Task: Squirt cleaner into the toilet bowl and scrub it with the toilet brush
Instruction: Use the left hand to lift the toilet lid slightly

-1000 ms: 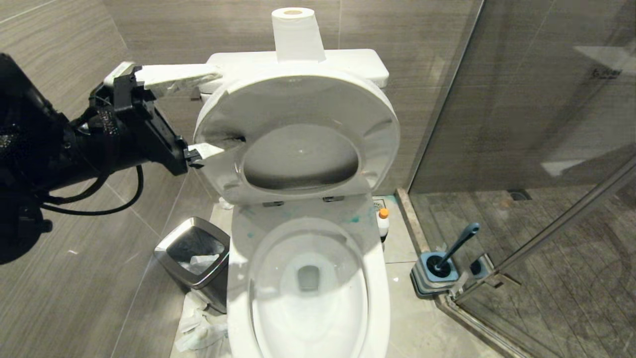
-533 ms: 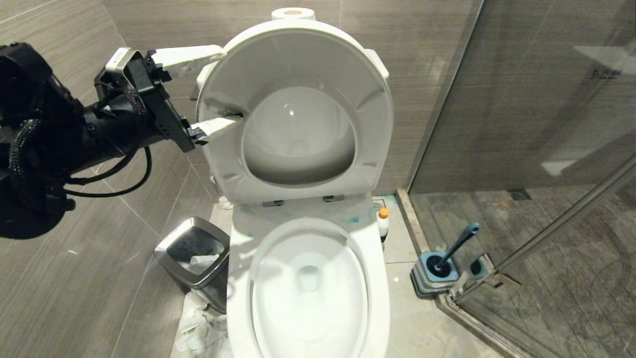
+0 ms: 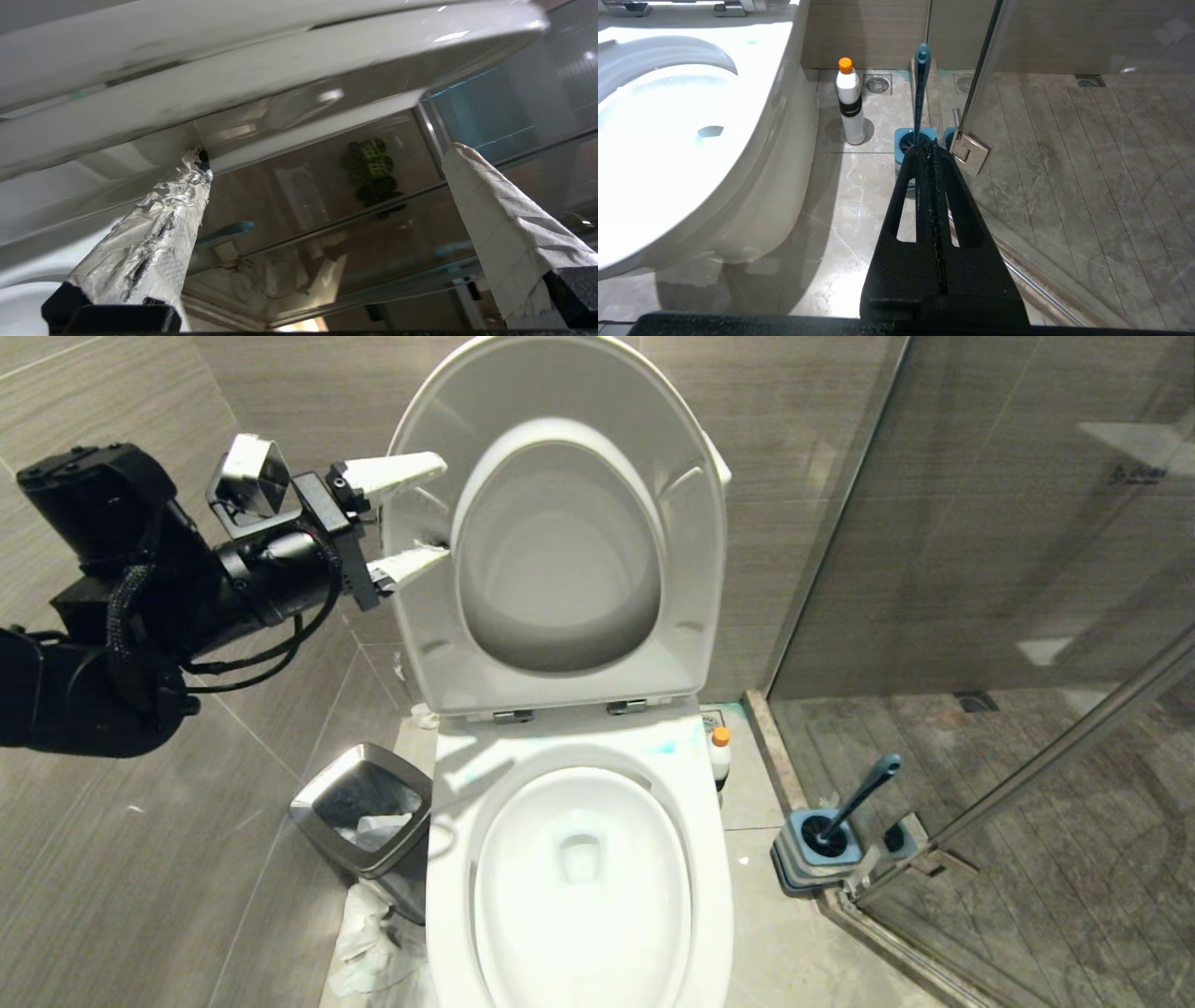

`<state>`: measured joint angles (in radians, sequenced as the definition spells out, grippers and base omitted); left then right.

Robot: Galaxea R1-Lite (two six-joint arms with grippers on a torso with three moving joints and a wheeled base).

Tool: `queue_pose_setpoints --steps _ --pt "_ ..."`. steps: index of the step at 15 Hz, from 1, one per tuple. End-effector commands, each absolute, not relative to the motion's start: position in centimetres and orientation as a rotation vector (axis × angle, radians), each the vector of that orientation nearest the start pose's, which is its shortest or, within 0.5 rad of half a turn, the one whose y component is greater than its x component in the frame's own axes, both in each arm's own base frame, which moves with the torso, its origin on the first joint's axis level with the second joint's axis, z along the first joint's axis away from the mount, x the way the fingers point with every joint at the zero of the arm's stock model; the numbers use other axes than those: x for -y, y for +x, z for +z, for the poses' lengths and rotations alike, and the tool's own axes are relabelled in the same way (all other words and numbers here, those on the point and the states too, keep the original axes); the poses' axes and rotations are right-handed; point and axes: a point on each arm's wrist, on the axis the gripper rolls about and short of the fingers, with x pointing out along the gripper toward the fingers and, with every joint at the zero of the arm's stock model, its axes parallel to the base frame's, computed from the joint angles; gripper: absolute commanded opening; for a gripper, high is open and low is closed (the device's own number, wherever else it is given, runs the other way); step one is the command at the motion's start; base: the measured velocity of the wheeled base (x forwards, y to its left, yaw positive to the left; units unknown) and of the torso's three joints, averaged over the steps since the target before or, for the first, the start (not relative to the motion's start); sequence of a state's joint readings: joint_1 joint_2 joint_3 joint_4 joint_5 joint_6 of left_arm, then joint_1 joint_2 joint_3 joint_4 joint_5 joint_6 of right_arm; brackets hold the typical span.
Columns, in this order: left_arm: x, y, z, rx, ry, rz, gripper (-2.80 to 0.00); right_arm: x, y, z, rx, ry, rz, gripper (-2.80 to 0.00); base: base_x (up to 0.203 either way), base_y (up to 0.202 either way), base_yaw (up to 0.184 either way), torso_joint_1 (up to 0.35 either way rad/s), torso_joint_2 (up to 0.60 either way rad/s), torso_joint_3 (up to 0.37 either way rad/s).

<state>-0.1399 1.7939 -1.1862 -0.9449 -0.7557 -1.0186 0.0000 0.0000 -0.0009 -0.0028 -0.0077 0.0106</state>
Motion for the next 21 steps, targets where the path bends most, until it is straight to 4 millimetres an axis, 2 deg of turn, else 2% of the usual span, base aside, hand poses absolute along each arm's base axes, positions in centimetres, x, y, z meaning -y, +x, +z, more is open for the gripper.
queue_pose_setpoints --steps 1,10,13,21 --pt "6.4 35.0 27.4 -0.162 -0.822 -0.950 0.00 0.0 -2.3 7.6 0.005 0.011 -0.008 -2.80 0.000 0.000 0.000 0.000 0.00 0.000" --pt "6.4 38.7 24.9 -0.038 -0.763 -0.729 0.00 0.0 -2.3 7.6 0.005 0.011 -0.008 -2.80 0.000 0.000 0.000 0.000 0.00 0.000" --pt "6.4 39.4 23.9 -0.042 -0.761 -0.687 0.00 0.0 -2.3 7.6 0.003 0.011 -0.008 -2.80 0.000 0.000 0.000 0.000 0.00 0.000" --pt "6.5 40.3 22.8 0.015 -0.706 -0.623 0.00 0.0 -2.3 7.6 0.005 0.011 -0.008 -2.80 0.000 0.000 0.000 0.000 0.00 0.000"
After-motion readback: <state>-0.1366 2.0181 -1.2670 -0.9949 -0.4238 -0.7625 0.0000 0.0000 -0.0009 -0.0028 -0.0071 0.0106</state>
